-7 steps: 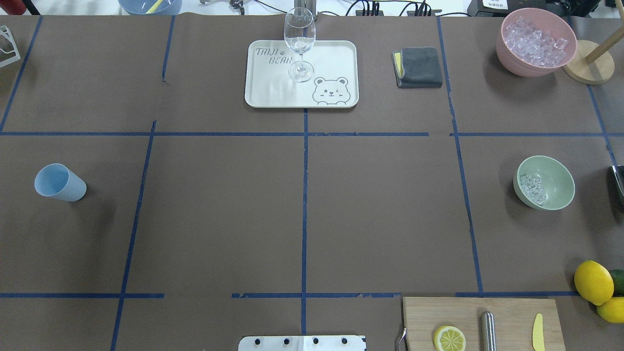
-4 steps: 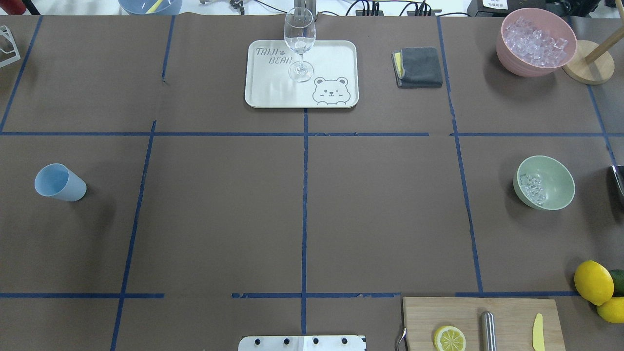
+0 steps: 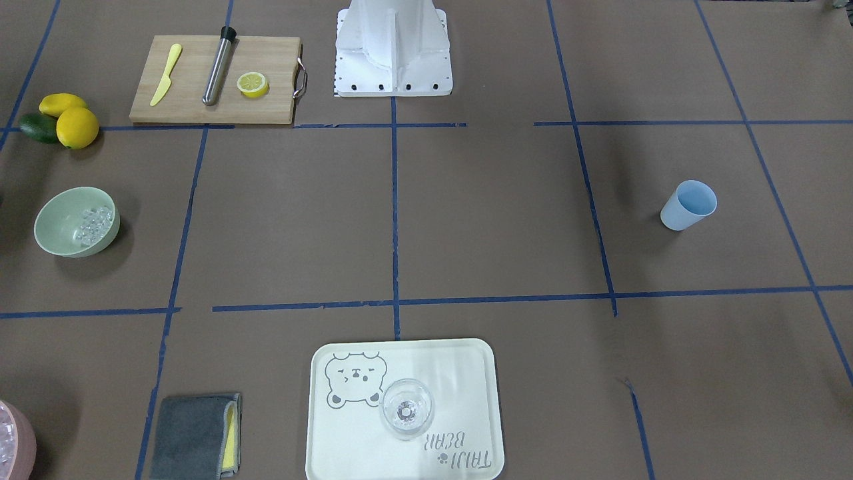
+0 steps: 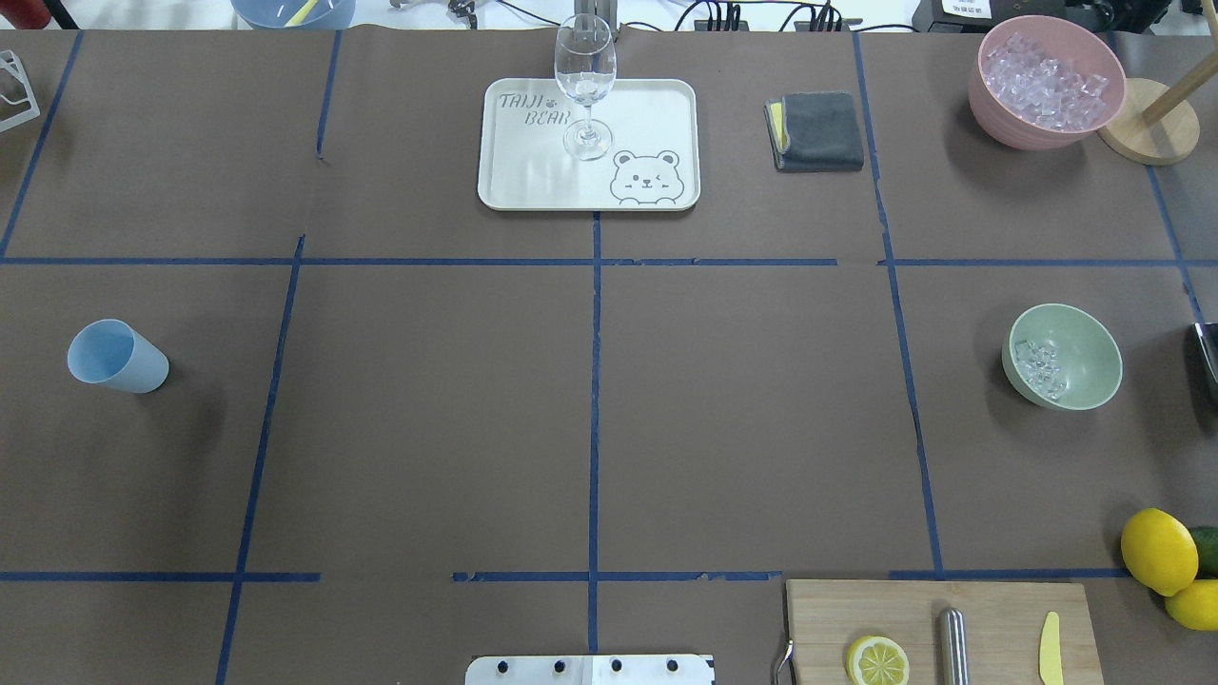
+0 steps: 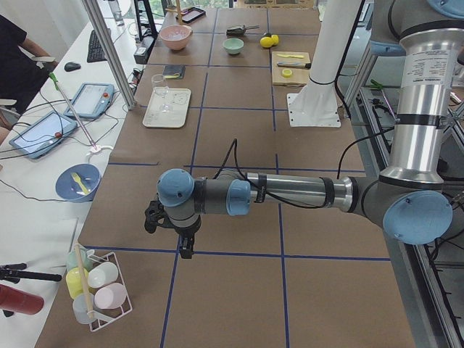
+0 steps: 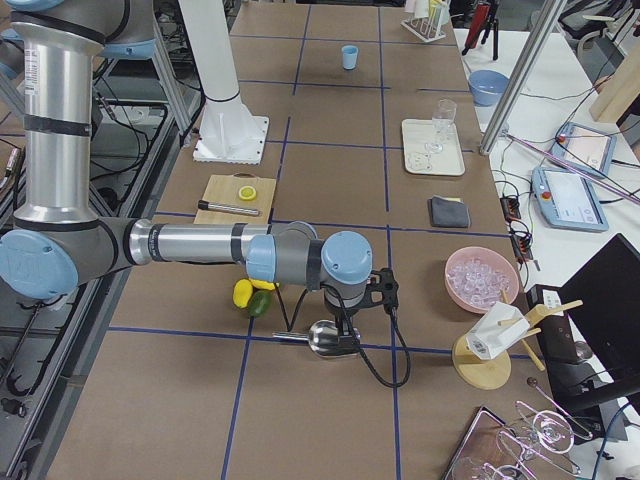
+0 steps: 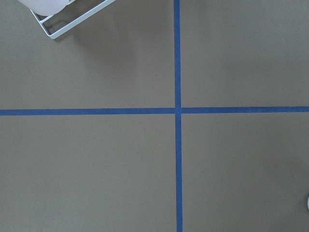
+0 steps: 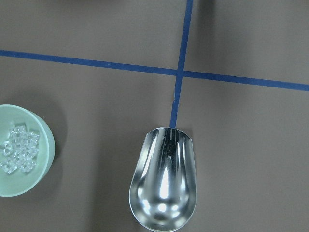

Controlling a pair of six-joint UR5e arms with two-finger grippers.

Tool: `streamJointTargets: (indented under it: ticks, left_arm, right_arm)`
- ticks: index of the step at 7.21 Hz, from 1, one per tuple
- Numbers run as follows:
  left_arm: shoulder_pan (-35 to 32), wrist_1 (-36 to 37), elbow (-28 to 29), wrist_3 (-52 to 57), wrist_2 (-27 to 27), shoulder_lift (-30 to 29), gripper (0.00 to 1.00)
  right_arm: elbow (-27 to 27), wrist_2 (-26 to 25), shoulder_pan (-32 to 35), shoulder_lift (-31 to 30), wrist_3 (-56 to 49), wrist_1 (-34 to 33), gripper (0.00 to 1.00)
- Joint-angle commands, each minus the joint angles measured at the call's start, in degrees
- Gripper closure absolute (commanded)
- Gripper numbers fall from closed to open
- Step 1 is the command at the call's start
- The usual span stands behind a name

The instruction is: Pour ice into bowl

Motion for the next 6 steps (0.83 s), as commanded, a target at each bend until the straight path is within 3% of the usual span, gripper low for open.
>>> streamJointTargets:
  ticks: [1,6]
  left_arm:
    - [0.01,0.0,-0.18,0.0,0.0,-0.01,0.0]
    - [0.01,0.0,-0.09,0.0,0.0,-0.01,0.0]
  right_arm:
    - [-0.01,-0.01,0.0,0.0,0.01,0.03,0.0]
    - [0.25,-1.24,0.0,0.52,3.53,0.47,0.0]
